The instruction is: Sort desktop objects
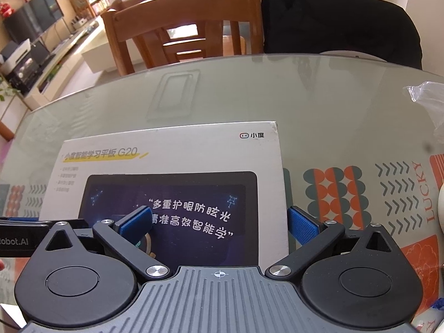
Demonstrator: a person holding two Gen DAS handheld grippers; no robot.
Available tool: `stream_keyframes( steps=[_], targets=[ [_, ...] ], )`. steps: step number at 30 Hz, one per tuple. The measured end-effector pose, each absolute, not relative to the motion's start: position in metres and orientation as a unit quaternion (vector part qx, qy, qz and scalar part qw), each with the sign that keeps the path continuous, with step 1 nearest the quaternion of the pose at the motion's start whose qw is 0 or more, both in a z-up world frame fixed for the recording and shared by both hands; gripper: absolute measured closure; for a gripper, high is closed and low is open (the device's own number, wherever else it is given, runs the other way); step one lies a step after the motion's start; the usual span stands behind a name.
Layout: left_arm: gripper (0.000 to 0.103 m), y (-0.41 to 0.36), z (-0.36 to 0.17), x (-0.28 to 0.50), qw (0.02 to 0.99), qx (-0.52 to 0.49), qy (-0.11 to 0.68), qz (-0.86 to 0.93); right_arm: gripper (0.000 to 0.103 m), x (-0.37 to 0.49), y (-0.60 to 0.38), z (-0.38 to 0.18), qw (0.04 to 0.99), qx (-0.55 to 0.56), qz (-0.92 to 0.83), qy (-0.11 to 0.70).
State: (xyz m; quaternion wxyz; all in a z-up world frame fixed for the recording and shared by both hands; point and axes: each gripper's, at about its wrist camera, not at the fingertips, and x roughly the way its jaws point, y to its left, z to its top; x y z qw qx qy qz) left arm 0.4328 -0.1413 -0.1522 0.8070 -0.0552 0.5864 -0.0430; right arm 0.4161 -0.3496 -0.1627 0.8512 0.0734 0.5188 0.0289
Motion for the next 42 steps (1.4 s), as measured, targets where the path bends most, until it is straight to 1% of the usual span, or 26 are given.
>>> stream_keyframes(
  steps=[24, 42],
  targets=[
    [0.0, -0.147, -0.15, 0.42, 0.823, -0.04, 0.566, -0.042, 0.0, 0.419, -0.346, -0.162, 0.846, 0.07, 0.021, 0.528],
    [0.0, -0.152, -0.139, 0.413, 0.831, -0.032, 0.552, -0.051, 0.0, 0.409, -0.341, -0.15, 0.857, 0.056, -0.015, 0.512]
  ],
)
